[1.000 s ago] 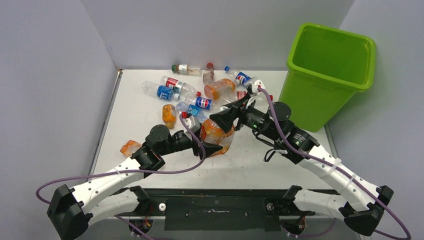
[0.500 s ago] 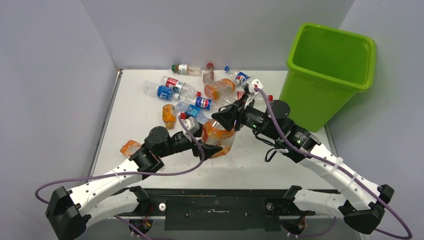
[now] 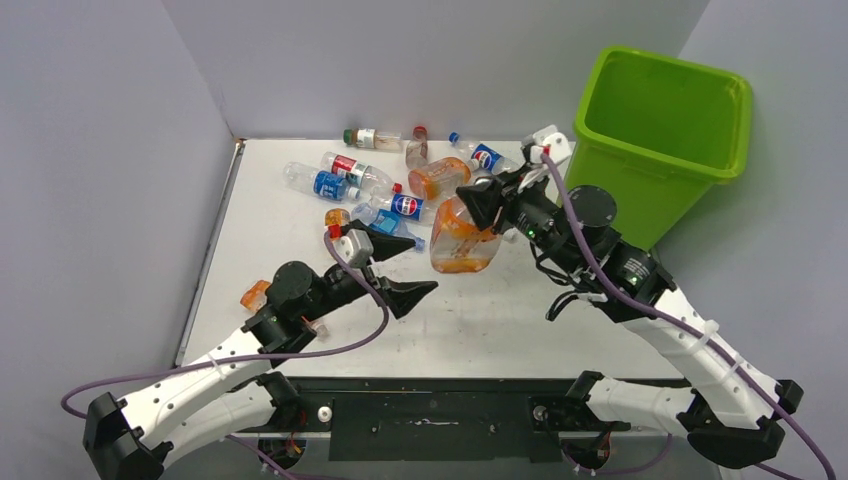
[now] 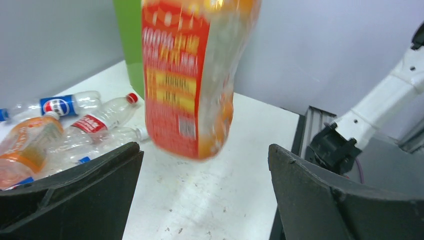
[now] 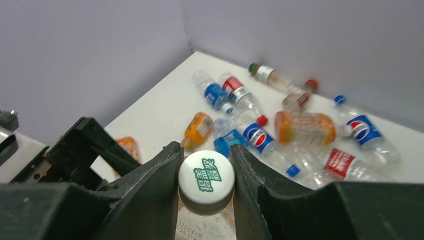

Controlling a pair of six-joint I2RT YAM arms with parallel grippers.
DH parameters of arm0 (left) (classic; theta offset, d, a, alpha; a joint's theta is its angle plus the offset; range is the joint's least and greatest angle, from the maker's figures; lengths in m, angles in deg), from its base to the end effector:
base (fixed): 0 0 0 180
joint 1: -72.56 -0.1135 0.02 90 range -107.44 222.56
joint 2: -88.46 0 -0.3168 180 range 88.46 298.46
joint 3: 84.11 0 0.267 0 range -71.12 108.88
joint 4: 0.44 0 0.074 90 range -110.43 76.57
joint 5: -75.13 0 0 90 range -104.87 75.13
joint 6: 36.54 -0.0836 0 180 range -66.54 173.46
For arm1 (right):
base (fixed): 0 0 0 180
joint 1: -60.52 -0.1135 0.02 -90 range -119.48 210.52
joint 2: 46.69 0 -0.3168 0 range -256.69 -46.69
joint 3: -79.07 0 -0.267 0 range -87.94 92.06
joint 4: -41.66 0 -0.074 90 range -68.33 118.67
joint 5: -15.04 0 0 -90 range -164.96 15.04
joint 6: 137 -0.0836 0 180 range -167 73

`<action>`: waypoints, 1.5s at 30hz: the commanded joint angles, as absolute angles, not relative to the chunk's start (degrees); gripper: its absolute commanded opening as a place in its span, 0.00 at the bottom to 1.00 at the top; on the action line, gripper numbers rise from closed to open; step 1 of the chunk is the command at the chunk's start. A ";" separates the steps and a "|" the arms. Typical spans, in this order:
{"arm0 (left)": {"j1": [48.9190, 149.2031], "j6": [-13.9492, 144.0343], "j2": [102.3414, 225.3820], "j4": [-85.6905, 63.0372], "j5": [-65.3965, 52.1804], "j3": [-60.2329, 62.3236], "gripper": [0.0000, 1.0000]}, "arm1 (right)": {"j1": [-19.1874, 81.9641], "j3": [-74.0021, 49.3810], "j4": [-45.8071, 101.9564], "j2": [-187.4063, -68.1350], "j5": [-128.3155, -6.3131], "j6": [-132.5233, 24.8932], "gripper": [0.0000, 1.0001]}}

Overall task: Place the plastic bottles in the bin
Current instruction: Place the plastic bottle in the trash bin.

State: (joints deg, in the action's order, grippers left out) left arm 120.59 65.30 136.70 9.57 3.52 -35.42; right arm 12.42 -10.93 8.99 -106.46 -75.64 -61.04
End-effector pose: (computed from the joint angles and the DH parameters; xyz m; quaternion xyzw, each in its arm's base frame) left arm 0.1320 -0.1862 0.3797 0.3129 0.5621 -0.4672 0.6065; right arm 0.1668 0.1844 0.5149 -0.2075 0.6915 0.3534 0.5948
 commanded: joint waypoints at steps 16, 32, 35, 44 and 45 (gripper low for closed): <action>120.47 67.31 132.14 8.47 -22.73 -36.59 0.96 | 12.87 -3.13 48.89 -107.08 -127.33 -24.53 0.05; 124.17 66.19 131.49 6.19 -25.52 -36.22 0.96 | 49.71 12.54 62.52 -128.03 -122.35 -34.65 0.05; 125.14 64.68 131.59 5.19 -26.46 -35.79 0.96 | 53.05 14.13 65.86 -131.80 -123.45 -33.83 0.05; 125.91 66.85 134.14 0.41 -28.04 -33.29 0.96 | 60.21 18.99 62.64 -141.83 -124.26 -41.18 0.05; 125.93 66.83 134.04 0.59 -28.36 -33.55 0.96 | 60.32 19.36 61.33 -142.63 -124.38 -42.75 0.05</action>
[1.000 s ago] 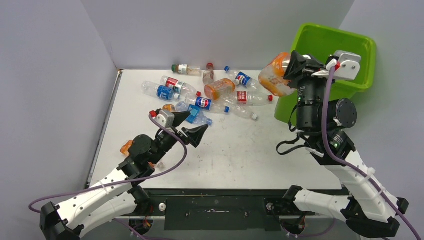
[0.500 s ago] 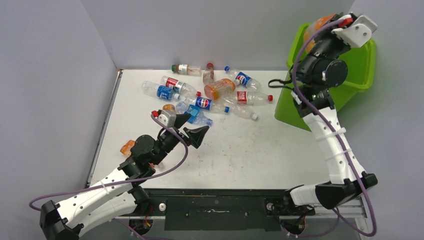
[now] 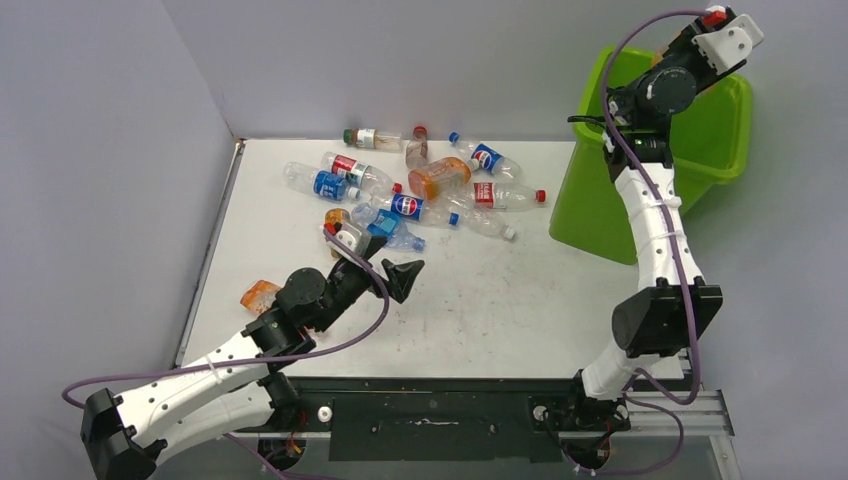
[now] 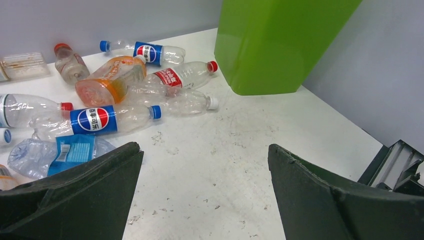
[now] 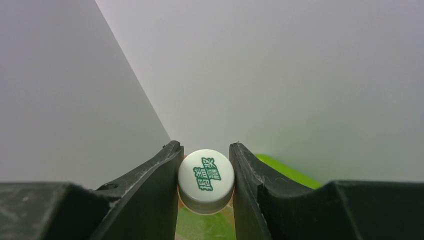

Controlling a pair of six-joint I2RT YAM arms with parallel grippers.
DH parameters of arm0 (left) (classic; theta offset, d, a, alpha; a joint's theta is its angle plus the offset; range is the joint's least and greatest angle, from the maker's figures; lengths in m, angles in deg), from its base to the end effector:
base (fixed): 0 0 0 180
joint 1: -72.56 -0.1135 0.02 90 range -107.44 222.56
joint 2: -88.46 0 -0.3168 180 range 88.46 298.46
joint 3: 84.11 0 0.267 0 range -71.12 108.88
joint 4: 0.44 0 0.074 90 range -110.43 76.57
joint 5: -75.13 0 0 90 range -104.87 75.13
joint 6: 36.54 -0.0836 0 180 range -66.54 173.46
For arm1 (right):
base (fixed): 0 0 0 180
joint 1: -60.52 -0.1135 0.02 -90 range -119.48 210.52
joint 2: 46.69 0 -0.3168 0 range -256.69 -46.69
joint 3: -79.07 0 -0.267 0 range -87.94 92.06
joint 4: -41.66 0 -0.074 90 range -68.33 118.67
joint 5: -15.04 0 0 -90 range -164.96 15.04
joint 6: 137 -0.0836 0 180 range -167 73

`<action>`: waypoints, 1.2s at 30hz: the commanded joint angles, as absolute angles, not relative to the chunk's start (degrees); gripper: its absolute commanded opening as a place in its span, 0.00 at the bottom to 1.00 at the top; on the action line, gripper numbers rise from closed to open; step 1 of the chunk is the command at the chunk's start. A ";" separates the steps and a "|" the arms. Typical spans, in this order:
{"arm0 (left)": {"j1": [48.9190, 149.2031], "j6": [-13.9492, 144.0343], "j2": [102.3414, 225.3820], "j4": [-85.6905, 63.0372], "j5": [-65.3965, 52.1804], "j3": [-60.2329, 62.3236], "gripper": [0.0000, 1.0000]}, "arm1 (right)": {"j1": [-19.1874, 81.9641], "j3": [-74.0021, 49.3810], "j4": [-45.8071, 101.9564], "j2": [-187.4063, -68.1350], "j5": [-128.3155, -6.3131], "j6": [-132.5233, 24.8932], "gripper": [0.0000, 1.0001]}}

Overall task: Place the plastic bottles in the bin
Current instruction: Place the plastic bottle in the trash bin, then pick up the plastic bottle at the center of the board.

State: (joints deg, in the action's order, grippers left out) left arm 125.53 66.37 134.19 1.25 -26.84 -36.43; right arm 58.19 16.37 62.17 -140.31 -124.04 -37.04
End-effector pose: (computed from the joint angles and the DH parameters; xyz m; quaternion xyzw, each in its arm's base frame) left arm 0.1470 -0.1661 0.3593 0.1617 0.6654 -0.3345 0.6474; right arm 0.3791 -0.0478 0.6267 0.3425 0.3930 -0.2170 0.8253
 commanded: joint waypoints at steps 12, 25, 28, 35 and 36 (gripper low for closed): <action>125.91 66.03 134.85 0.10 -29.33 -33.36 0.96 | 61.96 22.76 51.54 -145.75 -119.91 -53.32 1.00; 124.38 62.39 133.98 -0.70 -35.43 -33.29 0.96 | 34.84 12.78 54.09 -130.62 -102.76 -52.54 0.90; 124.11 61.46 134.19 -1.68 -40.06 -32.79 0.96 | 31.62 3.86 51.01 -125.45 -93.53 -59.91 0.90; 119.37 64.30 139.27 -10.71 -43.24 -27.39 0.96 | 26.46 -19.95 46.22 -120.06 -82.49 -69.00 0.90; 118.00 65.22 140.59 -12.15 -42.86 -26.53 0.96 | 26.49 -23.68 46.71 -119.30 -80.68 -70.82 0.90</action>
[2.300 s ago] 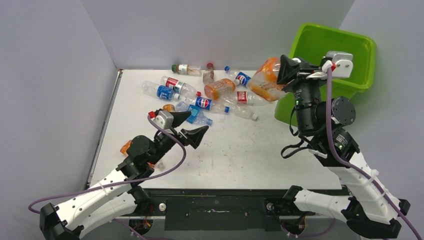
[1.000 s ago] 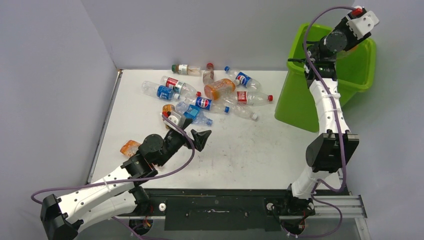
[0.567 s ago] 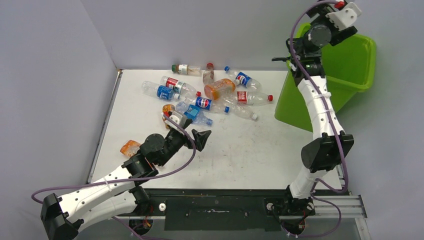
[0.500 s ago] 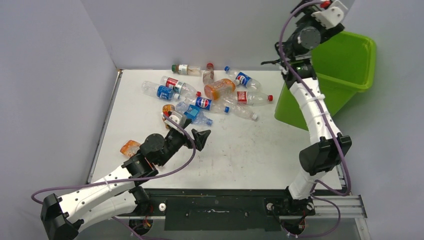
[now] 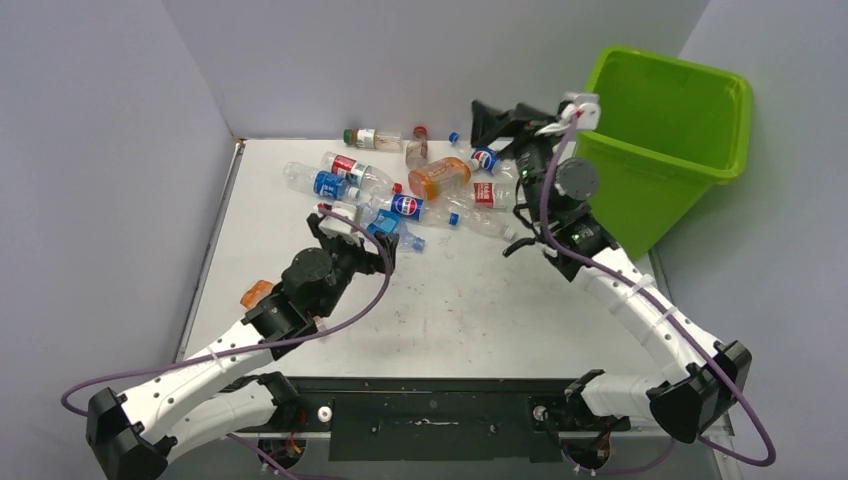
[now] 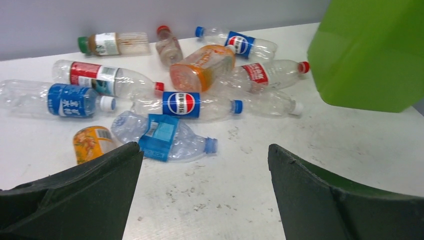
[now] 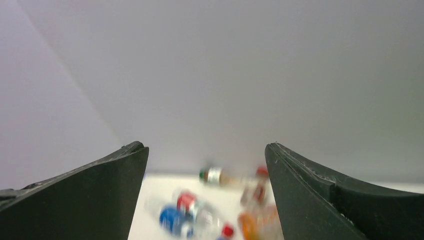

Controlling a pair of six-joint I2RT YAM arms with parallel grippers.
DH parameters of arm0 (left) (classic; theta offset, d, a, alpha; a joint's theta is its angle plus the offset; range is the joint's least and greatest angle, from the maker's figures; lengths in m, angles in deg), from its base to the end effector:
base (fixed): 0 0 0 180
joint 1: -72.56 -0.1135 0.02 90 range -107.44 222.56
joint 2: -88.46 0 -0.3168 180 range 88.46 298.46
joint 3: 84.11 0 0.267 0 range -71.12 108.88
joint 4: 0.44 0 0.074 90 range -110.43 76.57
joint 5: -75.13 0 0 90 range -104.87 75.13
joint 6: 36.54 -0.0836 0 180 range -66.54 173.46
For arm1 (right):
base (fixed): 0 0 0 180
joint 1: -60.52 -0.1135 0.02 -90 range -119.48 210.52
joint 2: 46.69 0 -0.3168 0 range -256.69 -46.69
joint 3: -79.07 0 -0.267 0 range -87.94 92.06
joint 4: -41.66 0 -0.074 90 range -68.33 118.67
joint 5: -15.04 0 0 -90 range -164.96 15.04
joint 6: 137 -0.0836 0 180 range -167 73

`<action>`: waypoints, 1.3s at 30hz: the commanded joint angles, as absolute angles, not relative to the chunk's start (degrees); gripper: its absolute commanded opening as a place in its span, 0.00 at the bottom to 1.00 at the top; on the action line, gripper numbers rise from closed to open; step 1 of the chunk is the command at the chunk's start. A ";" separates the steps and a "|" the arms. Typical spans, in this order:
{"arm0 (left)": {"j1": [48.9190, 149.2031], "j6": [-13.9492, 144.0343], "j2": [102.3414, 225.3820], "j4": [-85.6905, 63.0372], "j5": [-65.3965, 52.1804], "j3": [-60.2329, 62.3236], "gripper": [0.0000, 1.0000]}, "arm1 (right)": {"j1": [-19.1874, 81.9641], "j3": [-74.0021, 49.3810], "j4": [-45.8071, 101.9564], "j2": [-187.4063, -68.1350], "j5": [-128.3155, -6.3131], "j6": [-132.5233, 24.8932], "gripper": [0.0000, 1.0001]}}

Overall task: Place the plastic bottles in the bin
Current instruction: Pick up the plastic bottle at the center of the board.

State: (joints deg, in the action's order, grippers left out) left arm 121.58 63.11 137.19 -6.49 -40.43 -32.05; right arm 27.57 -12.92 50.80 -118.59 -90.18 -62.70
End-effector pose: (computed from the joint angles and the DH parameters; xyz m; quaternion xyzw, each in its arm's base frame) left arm 0.1760 -0.1476 0.3600 0.0940 0.7159 -0.1902 0.6652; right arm 0.2788 0.1545 0.5547 0.0310 0.5415 0.2802 0.7920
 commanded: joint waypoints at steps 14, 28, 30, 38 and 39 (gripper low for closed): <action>86.33 95.11 144.94 -44.56 -37.07 -24.86 0.96 | 9.37 -39.20 55.67 -138.26 -54.01 -72.80 0.92; 84.00 92.34 127.39 -38.16 -41.41 -31.78 0.96 | -6.15 -24.13 65.10 -163.55 -56.68 -71.39 0.93; 84.30 92.67 127.29 -38.22 -41.25 -31.93 0.96 | -6.58 -21.76 63.94 -165.45 -56.75 -71.35 0.92; 85.42 93.16 124.99 -37.48 -41.36 -33.43 0.96 | -7.75 -12.96 56.02 -172.05 -61.30 -70.73 0.98; 85.50 93.14 124.83 -37.47 -41.46 -33.46 0.96 | -7.77 -12.29 55.51 -172.67 -61.55 -70.73 0.96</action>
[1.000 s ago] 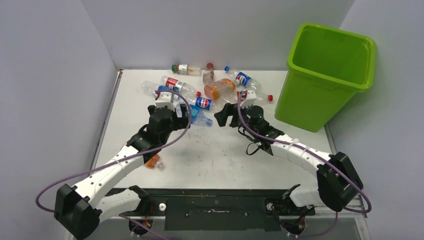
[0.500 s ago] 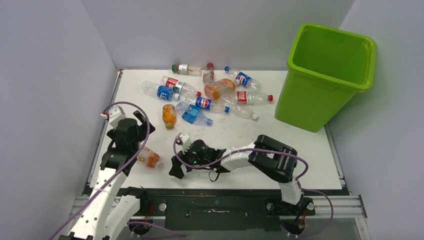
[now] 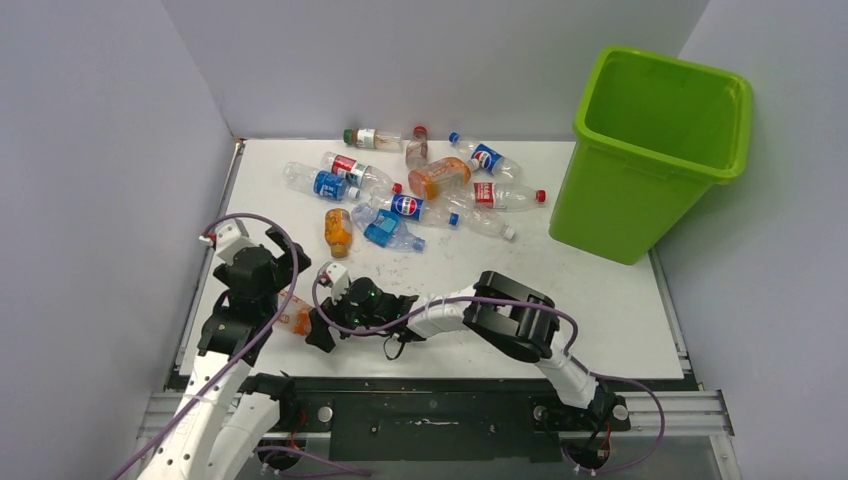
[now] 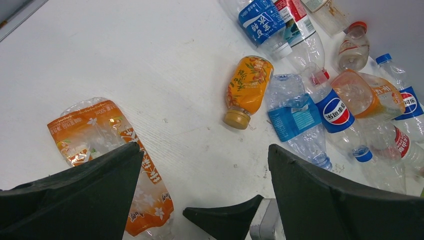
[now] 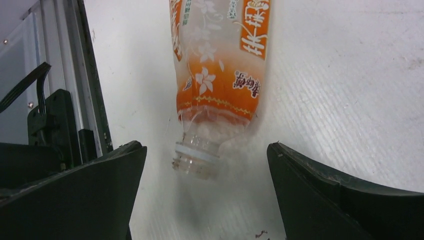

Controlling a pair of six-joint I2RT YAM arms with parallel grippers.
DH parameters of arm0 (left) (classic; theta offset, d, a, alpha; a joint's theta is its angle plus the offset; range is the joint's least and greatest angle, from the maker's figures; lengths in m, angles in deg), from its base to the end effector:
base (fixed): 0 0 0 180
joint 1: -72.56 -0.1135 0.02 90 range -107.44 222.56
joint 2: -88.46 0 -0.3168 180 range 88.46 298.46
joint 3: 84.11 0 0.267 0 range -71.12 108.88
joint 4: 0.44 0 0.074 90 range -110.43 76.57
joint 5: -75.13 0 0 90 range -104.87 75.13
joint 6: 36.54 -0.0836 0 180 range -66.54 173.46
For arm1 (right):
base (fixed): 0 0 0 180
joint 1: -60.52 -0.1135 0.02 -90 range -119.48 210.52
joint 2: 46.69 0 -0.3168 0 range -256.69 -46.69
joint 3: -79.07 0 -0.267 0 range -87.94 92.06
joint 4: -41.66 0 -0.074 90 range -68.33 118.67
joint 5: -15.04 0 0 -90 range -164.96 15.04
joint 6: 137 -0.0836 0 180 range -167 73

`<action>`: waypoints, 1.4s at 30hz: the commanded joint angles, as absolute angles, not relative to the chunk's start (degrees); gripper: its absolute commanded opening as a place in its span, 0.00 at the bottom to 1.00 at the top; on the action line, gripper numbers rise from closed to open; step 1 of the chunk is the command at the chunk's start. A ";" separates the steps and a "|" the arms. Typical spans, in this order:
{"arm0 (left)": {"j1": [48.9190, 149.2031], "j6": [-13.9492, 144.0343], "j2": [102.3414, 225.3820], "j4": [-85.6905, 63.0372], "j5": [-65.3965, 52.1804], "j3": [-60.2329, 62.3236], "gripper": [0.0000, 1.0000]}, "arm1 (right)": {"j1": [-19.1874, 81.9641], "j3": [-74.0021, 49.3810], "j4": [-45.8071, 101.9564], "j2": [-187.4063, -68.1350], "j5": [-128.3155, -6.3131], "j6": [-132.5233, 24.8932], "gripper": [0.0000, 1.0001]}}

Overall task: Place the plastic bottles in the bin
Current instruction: Pick up the plastic bottle at the center of the board.

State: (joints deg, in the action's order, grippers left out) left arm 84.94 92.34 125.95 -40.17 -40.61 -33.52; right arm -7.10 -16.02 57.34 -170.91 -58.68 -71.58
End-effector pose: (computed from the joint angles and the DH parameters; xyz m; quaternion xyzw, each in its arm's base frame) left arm 0.1662 0.0007 0.2999 -0.3040 0.7807 -0.0506 0.5437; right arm 0.1862 0.5139 0.1445 -0.3760 0.7423 0.4726 0.2903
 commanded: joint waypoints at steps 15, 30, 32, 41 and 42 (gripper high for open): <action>85.60 93.33 123.69 -36.75 -41.82 -34.12 0.96 | -8.38 -12.21 52.92 -173.97 -64.79 -70.91 0.17; 90.78 87.62 126.38 -16.36 -18.73 -29.59 1.00 | -2.37 -28.84 10.33 -126.83 -82.58 -59.40 0.05; 92.98 85.65 131.59 -12.13 -8.71 -26.51 1.00 | -1.87 -27.36 2.85 -122.52 -85.23 -59.06 0.05; 111.57 44.86 138.86 -28.30 13.71 -10.81 0.96 | -1.71 -16.84 -18.83 -112.01 -95.29 -57.36 0.05; 112.54 41.17 138.08 -29.02 15.62 -11.17 0.96 | -1.71 -16.02 -19.97 -111.68 -94.49 -57.15 0.05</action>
State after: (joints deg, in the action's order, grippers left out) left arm 109.27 62.59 142.13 -25.59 1.95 -13.98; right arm -2.07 -21.25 -9.55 -114.37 -90.57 -59.05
